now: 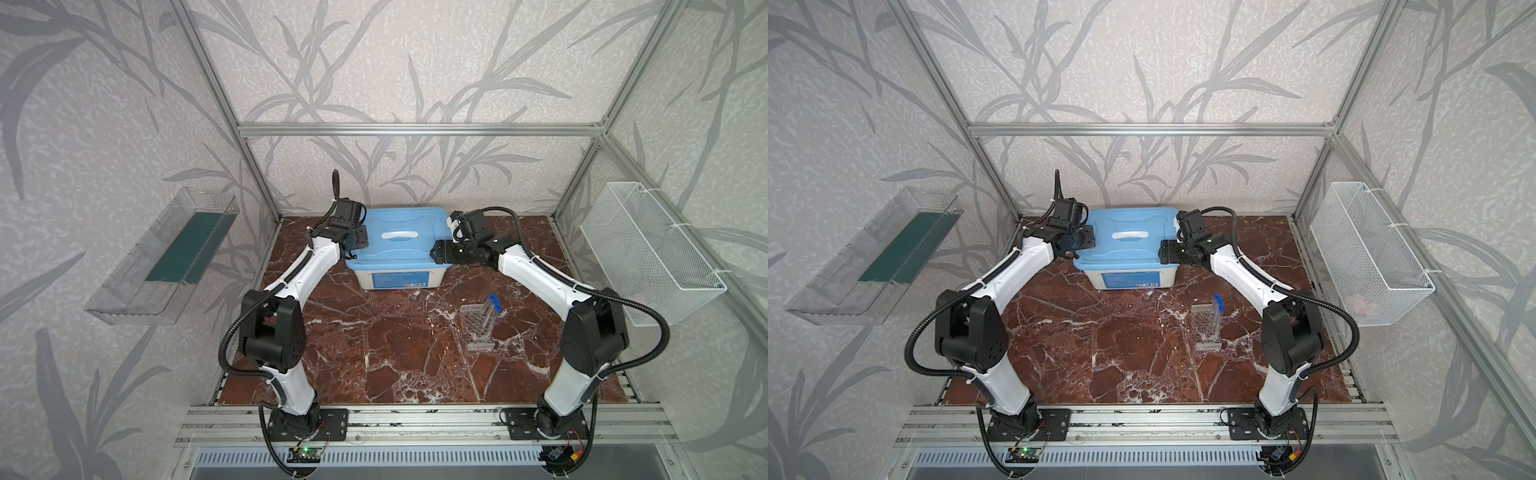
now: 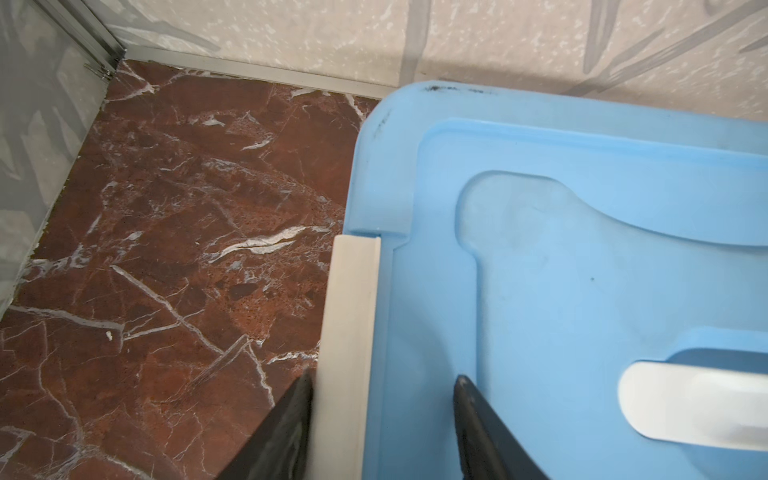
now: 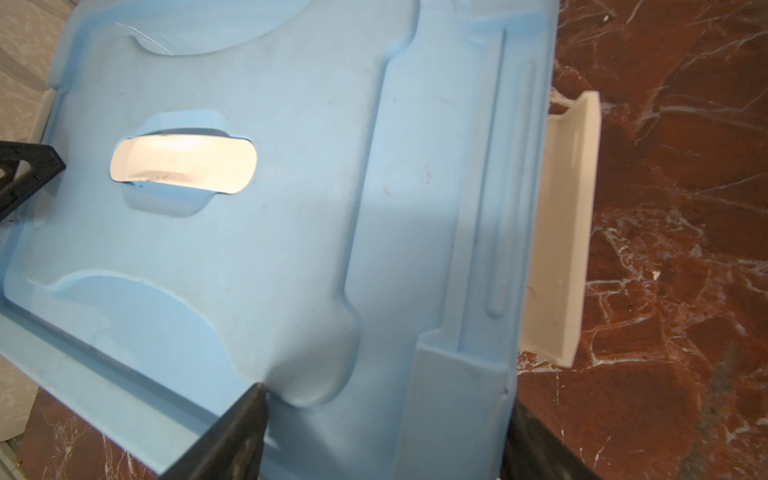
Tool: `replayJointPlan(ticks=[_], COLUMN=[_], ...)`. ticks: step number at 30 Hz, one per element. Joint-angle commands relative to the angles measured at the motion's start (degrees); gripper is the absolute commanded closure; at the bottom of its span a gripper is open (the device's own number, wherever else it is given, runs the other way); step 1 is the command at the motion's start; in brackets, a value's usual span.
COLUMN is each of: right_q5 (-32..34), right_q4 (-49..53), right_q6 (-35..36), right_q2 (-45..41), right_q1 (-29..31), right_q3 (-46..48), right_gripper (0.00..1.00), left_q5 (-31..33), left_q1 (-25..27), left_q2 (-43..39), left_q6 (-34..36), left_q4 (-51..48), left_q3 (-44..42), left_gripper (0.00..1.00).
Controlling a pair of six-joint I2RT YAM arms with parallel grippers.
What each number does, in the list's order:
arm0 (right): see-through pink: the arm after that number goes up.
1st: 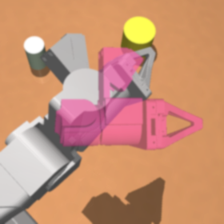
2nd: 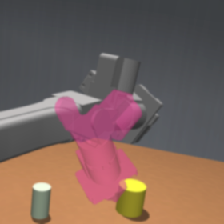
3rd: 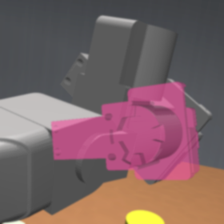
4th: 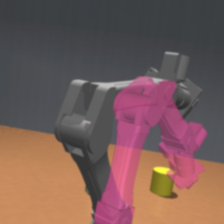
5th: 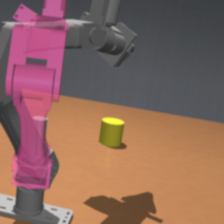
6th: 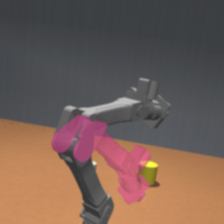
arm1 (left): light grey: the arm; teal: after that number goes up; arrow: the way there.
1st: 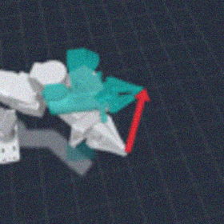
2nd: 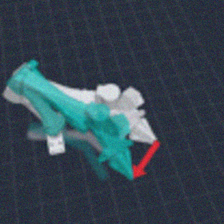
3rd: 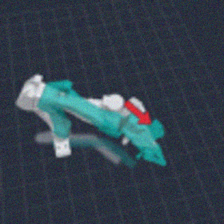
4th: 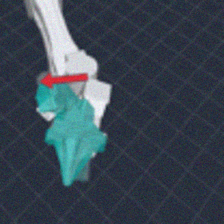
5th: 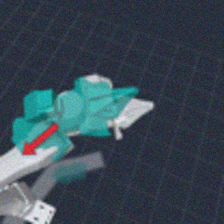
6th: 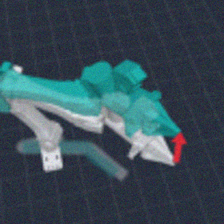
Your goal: Organize the chemistry lab equipment
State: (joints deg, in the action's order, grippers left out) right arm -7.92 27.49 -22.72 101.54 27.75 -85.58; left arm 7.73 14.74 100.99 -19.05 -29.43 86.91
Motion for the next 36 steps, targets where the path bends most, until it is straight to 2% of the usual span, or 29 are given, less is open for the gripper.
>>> replayJointPlan(ticks=[1,4,8,11,13,16,18,26,31,33,36], right_q5=[0.5,-2.2,-5.7,-7.3,-12.7,-22.1,-24.8,-26.3,-28.2,-26.3,-18.6], right_q4=[8.2,7.9,7.5,5.6,2.8,0.6,-0.8,-3.8,-5.4,-5.6,-0.6], right_q6=[3.0,3.2,3.1,1.9,-0.4,-2.9,-2.8,-2.9,-3.1,-1.9,3.8], right_q2=[1.3,-0.4,-4.7,-7.7,-7.5,-2.8,0.6,8.2,8.8,7.6,5.3], right_q1=[0.8,-0.5,-3.0,-5.5,-8.3,-11.8,-12.2,-12.1,-11.4,-10.3,-7.5], right_q3=[-0.1,-2.4,-4.9,-3.9,-2.4,-2.9,-4.0,-6.9,-6.6,-6.2,-8.0], right_gripper=[0.19,0.14,0.01,0.01,0.01,0.01,0.01,0.01,0.02,0.06,0.09], left_q5=[-2.1,-1.9,-1.4,-1.5,-1.4,-1.7,-2.0,-4.6,-5.3,-6.2,-7.2], left_q1=[2.0,1.2,0.4,-0.4,-0.7,-0.8,-0.8,-0.8,-0.7,-0.7,-0.4], left_q2=[2.8,2.6,1.8,1.2,0.9,0.2,-0.1,0.1,0.3,0.1,-0.1], left_q6=[-0.1,-1.5,-2.9,-3.9,-4.0,-3.9,-3.9,-4.8,-5.1,-5.1,-5.2], left_q4=[-8.3,-9.0,-9.0,-8.8,-8.6,-8.1,-7.9,-6.7,-6.4,-6.0,-5.5], left_q3=[-1.9,-1.4,-1.7,-2.3,-2.7,-3.2,-3.2,-4.4,-4.6,-4.8,-4.7], left_gripper=[0.45,0.45,0.45,0.45,0.45,0.45,0.45,0.44,0.44,0.44,0.44])
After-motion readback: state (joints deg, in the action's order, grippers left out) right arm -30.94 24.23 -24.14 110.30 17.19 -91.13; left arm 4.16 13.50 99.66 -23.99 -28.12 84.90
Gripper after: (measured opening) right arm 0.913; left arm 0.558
